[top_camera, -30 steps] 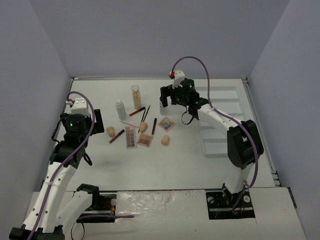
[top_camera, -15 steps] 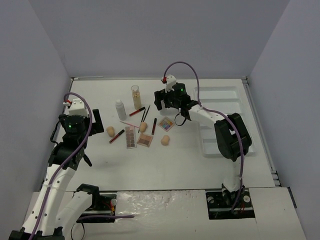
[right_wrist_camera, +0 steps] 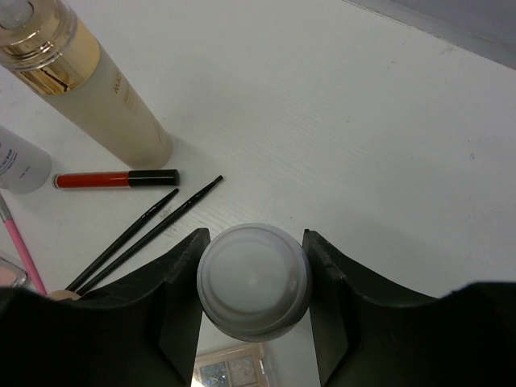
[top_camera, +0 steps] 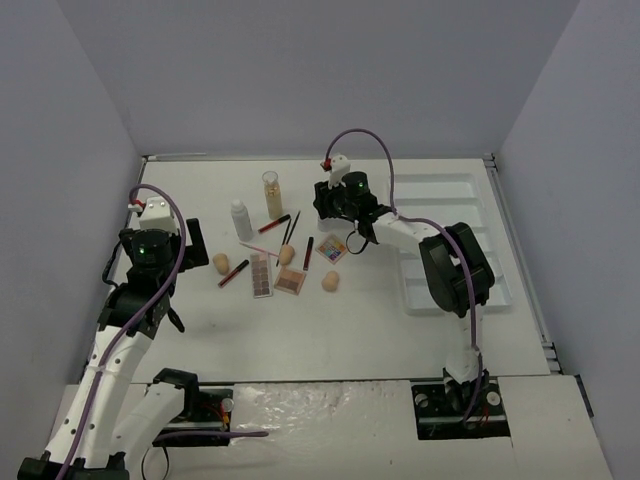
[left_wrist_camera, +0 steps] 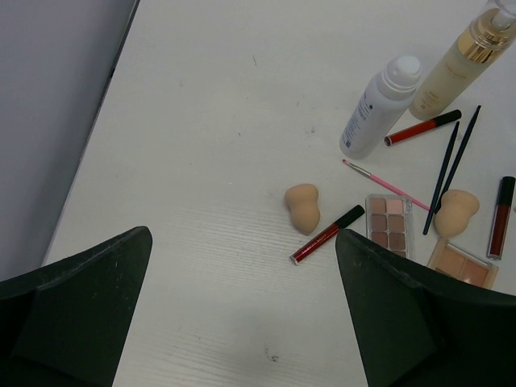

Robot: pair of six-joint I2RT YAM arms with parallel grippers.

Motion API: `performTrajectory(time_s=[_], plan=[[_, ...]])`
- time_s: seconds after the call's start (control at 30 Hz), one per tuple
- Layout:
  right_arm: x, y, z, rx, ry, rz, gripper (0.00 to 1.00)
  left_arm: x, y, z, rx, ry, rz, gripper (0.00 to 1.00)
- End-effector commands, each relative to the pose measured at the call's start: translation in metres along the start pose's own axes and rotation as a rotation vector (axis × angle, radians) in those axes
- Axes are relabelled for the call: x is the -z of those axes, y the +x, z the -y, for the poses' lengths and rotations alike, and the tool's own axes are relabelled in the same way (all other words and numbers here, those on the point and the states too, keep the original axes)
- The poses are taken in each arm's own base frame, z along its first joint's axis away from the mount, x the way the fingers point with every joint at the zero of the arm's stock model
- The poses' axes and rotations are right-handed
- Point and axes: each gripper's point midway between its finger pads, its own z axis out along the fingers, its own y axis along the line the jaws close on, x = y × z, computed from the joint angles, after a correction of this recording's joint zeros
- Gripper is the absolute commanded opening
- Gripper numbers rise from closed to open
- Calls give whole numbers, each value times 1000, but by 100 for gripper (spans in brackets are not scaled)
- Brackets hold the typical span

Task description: Organize the makeup

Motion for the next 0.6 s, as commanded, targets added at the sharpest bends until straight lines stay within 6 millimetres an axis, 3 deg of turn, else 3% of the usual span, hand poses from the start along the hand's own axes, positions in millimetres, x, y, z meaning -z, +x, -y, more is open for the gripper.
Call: performTrajectory(time_s=[0.0, 0.1, 0.2, 0.27, 0.37, 0.4, 0.5, 0.57], plan=[[24, -92, 6, 35, 48, 245, 0, 3, -27, 3, 45, 13, 77, 97], [43, -126, 17, 55, 80, 299, 0, 2, -30, 4, 48, 15, 86, 97], [75, -171, 54, 45, 165, 371, 0, 1, -33, 7, 55, 27, 91, 97], [91, -186, 86, 30, 231, 394, 0, 0, -35, 8, 57, 31, 92, 97], [113, -194, 133, 7, 323, 408, 0, 0, -37, 10, 63, 36, 98, 97], [114, -194, 133, 5, 324, 406, 0, -1, -38, 10, 63, 37, 100, 97], [136, -188, 190, -17, 440, 388, 0, -2, -37, 11, 67, 39, 102, 97], [145, -184, 215, -29, 489, 379, 0, -3, -33, 11, 66, 41, 97, 97]])
